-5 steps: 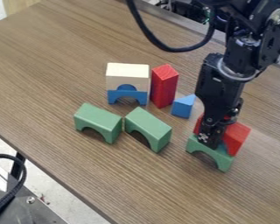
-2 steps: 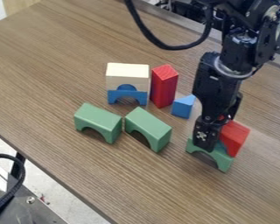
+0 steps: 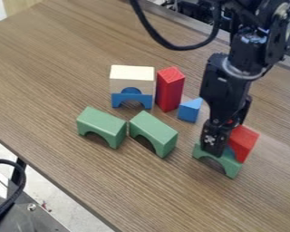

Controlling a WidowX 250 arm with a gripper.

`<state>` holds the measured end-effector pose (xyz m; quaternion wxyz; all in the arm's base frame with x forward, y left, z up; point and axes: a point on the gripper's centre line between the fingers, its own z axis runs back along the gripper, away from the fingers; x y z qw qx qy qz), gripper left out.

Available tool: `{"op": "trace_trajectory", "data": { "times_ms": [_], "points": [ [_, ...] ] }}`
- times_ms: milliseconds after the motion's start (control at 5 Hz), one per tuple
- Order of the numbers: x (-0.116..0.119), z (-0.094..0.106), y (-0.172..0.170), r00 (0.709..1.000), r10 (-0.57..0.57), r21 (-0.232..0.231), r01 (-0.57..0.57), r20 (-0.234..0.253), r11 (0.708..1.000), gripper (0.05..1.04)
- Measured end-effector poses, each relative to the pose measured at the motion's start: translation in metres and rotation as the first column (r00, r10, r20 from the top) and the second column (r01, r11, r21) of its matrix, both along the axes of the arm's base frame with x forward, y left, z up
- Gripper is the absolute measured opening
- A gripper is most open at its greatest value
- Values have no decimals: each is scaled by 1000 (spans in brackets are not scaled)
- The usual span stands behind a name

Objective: Remove the red arch on top of white arch and place it on top of green arch

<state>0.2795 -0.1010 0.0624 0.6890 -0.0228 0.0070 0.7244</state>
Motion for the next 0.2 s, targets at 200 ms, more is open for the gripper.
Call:
{"op": "trace_trajectory", "data": {
  "times_ms": [200],
  "points": [
    [3,29,-1,998,15,-41,-12,59,999,999]
  ]
}}
